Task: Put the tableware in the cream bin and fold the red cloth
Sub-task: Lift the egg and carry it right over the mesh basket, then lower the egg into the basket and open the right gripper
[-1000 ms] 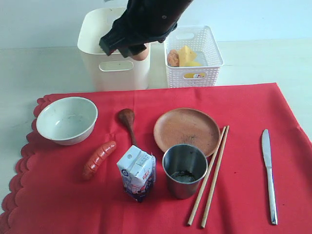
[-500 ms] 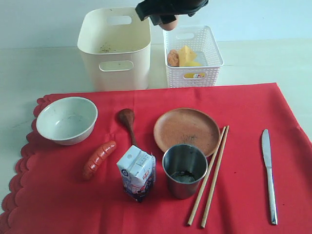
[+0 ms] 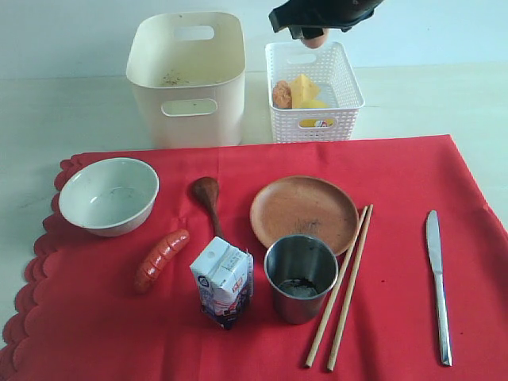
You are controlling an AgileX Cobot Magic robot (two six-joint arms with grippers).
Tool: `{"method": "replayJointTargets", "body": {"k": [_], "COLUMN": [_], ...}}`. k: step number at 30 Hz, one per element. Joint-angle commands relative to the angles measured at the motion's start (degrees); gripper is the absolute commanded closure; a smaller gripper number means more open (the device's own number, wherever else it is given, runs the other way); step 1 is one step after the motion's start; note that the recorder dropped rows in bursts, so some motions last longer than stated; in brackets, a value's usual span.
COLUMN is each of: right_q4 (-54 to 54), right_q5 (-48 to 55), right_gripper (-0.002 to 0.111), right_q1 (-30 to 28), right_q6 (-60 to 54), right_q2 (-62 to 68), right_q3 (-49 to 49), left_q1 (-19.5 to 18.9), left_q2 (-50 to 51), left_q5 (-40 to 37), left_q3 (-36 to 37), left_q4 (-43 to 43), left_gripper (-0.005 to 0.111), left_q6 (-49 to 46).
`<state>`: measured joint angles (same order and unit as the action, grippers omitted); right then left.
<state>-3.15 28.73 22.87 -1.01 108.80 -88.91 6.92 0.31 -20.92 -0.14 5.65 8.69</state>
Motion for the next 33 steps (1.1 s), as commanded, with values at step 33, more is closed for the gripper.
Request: {"method": "replayJointTargets", "body": {"k": [33], "right_q4": [-0.8], "right_q5": [-25.5], "right_gripper": [0.090], "right_q1": [-2.6], "right_q6": [-0.5], "right_q2": [20.6], "right_q3": [-0.2], "left_q1": [-0.1], "left_q2": [-0.3], "left_q5": [0.5], "left_q3": [0.1], "left_q4": [-0.3], "left_gripper": [0.107], "left_q6": [0.3]}}
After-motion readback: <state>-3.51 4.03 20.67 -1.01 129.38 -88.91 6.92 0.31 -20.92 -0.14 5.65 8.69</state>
